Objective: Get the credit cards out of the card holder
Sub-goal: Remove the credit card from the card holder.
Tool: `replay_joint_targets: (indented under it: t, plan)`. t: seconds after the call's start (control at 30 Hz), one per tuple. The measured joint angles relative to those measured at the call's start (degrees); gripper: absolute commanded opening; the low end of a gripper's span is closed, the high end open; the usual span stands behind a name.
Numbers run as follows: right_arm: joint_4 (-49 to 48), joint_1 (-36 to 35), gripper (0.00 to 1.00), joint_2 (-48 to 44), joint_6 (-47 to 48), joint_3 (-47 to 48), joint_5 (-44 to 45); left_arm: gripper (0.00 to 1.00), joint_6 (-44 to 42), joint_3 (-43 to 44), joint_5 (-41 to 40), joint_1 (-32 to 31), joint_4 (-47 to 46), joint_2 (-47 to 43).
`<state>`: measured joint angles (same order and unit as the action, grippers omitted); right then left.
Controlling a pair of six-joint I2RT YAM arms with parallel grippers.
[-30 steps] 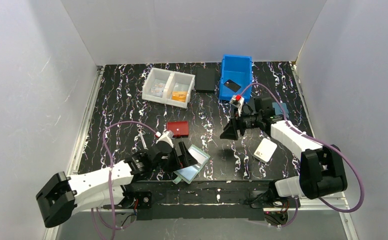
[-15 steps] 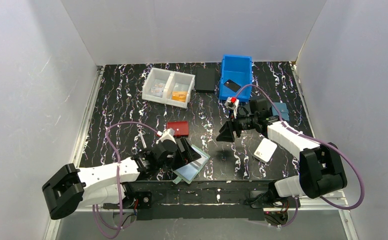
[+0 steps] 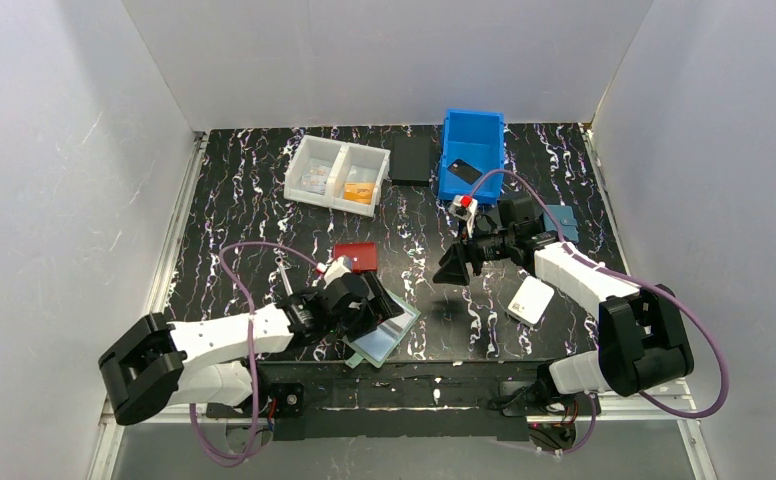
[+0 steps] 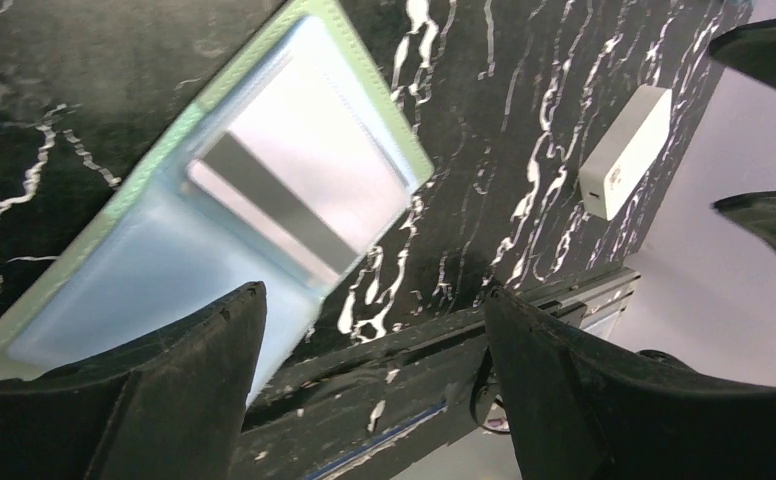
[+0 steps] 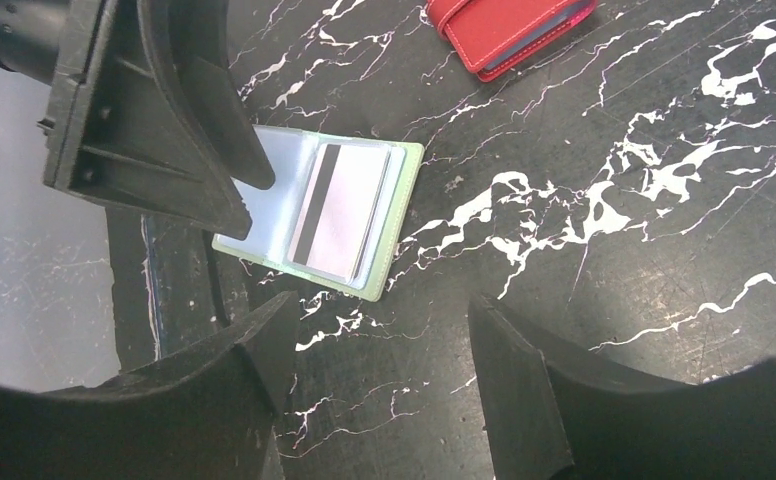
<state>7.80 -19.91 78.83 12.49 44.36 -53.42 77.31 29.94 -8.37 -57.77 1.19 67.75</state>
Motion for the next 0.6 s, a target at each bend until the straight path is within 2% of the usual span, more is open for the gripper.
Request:
replay_joint_targets:
  t: [0.17, 0.6]
  plan:
    - [0.5, 0.1, 0.72, 0.0, 0.4, 0.0, 0.5, 0.78, 2.2, 5.3, -1.2, -0.8, 5.3, 2.5]
    - [1.2, 0.7, 0.72, 0.0, 1.0, 0.0, 0.8, 0.79, 4.5, 8.5, -3.4, -1.8, 14.9, 4.0]
